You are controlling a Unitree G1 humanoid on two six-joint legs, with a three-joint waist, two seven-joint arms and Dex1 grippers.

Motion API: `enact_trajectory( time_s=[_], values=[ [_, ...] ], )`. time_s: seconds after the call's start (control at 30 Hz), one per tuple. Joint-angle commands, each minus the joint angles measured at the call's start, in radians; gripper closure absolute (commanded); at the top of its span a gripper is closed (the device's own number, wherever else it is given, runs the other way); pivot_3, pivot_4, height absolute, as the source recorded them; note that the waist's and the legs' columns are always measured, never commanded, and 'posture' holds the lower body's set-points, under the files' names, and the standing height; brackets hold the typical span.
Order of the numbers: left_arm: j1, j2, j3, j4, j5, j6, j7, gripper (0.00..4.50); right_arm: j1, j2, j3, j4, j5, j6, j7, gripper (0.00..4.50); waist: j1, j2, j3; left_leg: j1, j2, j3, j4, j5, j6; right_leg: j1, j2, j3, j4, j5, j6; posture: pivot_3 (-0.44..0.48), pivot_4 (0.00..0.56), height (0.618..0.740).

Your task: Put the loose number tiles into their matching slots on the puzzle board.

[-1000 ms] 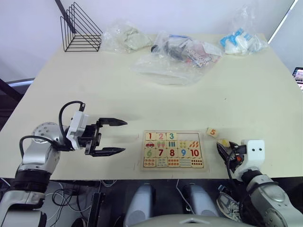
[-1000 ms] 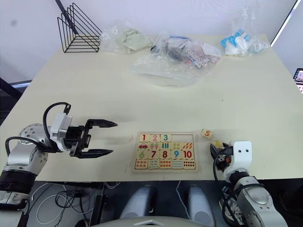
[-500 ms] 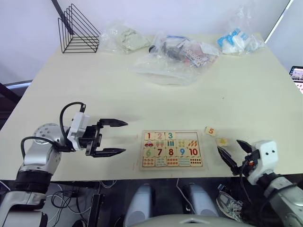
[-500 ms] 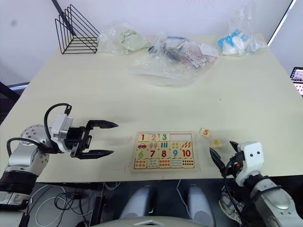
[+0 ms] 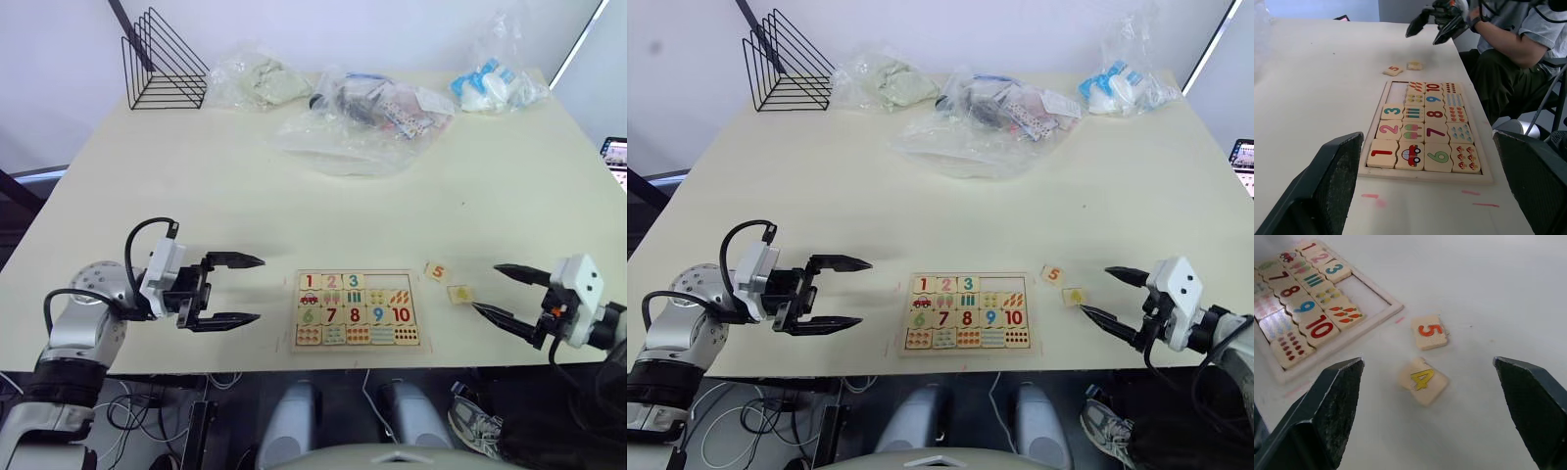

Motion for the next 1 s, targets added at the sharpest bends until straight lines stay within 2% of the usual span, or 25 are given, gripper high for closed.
enact_trajectory(
  time_s=[0.03,0.27,0.5,1.0],
  values=[
    [-0.002,0.007,0.021,-0.027,-0.016,-0.01,-0.032,0.0,-0.056,-0.043,0.028,0.065,-0.001,-0.046,0.11,0.08,0.001,0.0,0.0,0.0,0.0,0.0,0.0,0.0,0.0,0.0,0.0,0.0,0.0,0.0,0.0,0.0,0.15,0.74],
    [0.0,0.042,-0.007,-0.015,-0.021,-0.056,-0.032,0.0,-0.257,-0.115,0.188,0.296,-0.142,-0.225,0.3,0.08,0.0,0.0,0.0,0.0,0.0,0.001,0.0,0.0,0.0,0.0,-0.001,0.0,0.0,0.0,0.0,0.0,0.15,0.74],
    [0.014,0.081,-0.025,-0.014,-0.058,-0.092,-0.032,0.0,-0.387,-0.099,0.286,0.449,-0.216,-0.332,0.371,0.08,0.0,0.001,0.001,0.0,0.0,0.001,0.001,0.0,0.0,0.0,-0.001,0.0,0.001,0.0,0.0,0.0,0.15,0.74],
    [0.028,0.107,-0.03,-0.011,-0.071,-0.102,-0.032,0.0,-0.503,-0.072,0.384,0.534,-0.278,-0.391,0.426,0.08,0.001,0.002,0.002,0.0,0.0,0.001,0.001,0.0,0.0,0.0,-0.001,0.0,0.002,0.0,0.0,0.0,0.15,0.74]
  ],
)
